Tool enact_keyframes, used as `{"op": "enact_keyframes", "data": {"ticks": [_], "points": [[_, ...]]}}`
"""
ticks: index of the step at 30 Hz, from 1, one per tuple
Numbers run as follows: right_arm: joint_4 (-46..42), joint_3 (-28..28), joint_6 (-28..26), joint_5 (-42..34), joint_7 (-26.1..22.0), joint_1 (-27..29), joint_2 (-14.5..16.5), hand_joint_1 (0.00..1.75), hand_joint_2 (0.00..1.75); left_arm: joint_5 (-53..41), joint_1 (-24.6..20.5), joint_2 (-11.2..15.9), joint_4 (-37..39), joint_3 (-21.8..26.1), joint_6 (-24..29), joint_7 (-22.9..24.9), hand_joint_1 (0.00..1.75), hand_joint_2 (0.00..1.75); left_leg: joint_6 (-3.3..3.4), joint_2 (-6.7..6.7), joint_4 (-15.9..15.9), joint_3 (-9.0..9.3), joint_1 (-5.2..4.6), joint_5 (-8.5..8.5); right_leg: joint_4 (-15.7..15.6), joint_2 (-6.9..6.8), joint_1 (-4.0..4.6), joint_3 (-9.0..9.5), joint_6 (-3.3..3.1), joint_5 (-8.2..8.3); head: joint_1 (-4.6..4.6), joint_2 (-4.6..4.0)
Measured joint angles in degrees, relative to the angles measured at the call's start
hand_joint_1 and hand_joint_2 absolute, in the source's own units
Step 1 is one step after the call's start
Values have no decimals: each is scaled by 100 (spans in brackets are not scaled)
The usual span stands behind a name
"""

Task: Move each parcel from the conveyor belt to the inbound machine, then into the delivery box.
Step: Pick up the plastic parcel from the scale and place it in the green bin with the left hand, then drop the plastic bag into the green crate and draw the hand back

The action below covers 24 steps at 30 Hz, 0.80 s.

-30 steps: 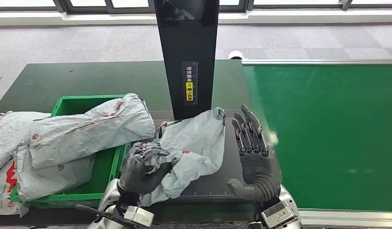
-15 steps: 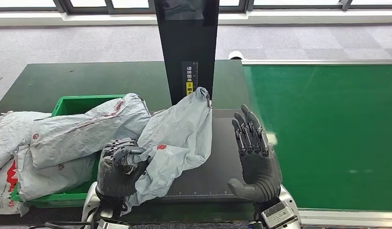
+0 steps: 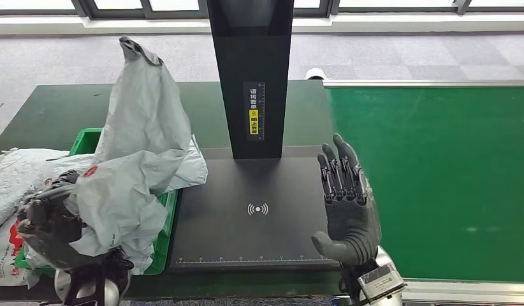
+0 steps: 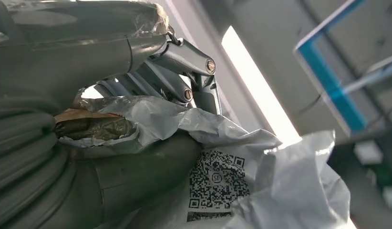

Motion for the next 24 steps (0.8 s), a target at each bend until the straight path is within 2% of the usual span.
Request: {"op": "enact_keyframes", "data": {"ticks": [3,5,8,12,19,24], "points": [[59,20,-32,-60,1,-49,-7,0,175,-214,-338,-134,-251,527,0,0,175,175,0,-3,0,-1,0,8,0,-4,0,-3,-1,3,0,0],[89,21,-34,-39,1,-84,-7,0,175,-631,-918,-232,-198,1111,0,9,175,175,0,-13,0,-2,1,19,0,-12,1,-2,-3,7,0,0],[102,21,-7,38,0,-90,-6,0,175,-1166,-1792,-287,169,1923,0,60,175,175,-7,-10,-1,4,1,27,5,-7,1,-4,-16,19,0,0],[102,21,-15,60,0,-77,-7,0,175,-1585,-2506,-233,896,2545,0,323,175,175,-14,0,-1,2,2,34,10,2,2,-13,-22,26,0,0],[103,22,-69,29,0,-71,-17,0,175,-1932,-2942,-40,1732,2827,0,688,175,175,-14,-1,0,-2,2,34,12,2,2,-16,-22,28,0,0],[152,94,-128,-60,0,-73,-56,0,175,-3164,-2997,250,2670,2773,-100,1697,175,175,-15,1,-1,-2,1,33,12,3,1,-23,-22,27,0,0]]}}
